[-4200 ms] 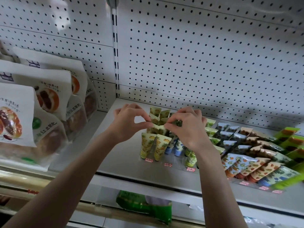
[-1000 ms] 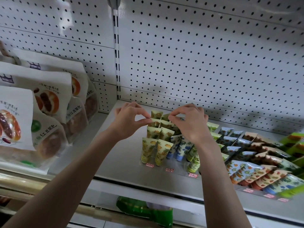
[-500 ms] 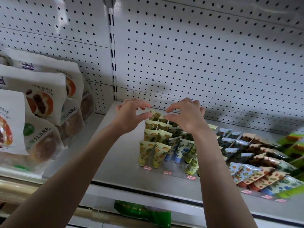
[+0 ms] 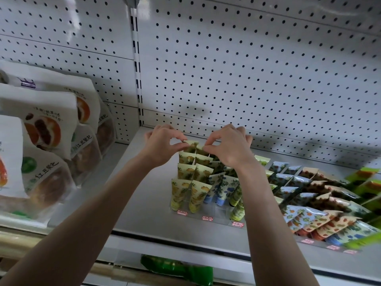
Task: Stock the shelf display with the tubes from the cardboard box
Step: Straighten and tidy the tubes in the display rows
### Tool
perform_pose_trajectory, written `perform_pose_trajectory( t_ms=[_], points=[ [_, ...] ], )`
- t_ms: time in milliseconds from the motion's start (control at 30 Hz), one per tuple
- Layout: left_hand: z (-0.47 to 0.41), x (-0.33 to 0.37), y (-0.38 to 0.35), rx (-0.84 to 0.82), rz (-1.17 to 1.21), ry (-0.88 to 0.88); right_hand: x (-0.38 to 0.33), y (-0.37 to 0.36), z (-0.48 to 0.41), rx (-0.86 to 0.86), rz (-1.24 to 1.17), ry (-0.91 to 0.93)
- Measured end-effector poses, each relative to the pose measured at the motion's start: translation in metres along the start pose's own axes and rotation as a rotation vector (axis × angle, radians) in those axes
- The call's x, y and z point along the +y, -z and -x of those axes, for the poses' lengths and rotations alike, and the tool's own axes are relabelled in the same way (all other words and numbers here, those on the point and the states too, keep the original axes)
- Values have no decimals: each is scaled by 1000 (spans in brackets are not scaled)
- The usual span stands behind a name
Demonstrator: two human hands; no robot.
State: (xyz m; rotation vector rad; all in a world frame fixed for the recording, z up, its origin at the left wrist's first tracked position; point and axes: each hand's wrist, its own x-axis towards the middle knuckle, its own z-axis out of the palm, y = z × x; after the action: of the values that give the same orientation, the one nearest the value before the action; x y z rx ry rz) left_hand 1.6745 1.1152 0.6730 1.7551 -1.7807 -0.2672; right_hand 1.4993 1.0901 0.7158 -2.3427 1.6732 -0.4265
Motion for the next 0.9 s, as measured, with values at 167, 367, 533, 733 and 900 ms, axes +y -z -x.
perform_pose_trajectory(
  t_ms=[167, 367, 533, 733, 900],
  points=[
    [-1, 0, 2, -8, -29, -14, 0, -1, -1, 5, -10, -1],
    [1, -3, 2, -21, -29, -20, 0, -1, -1, 5, -17, 1],
    [1, -3, 1, -21, -38, -18, 0, -2, -1, 6, -15, 2],
    [2, -3, 1, -18, -29, -15, 1, -2, 1, 6, -13, 0],
    [4, -2, 2, -9, -33, -21, 3, 2, 4, 28, -78, -9]
  ],
)
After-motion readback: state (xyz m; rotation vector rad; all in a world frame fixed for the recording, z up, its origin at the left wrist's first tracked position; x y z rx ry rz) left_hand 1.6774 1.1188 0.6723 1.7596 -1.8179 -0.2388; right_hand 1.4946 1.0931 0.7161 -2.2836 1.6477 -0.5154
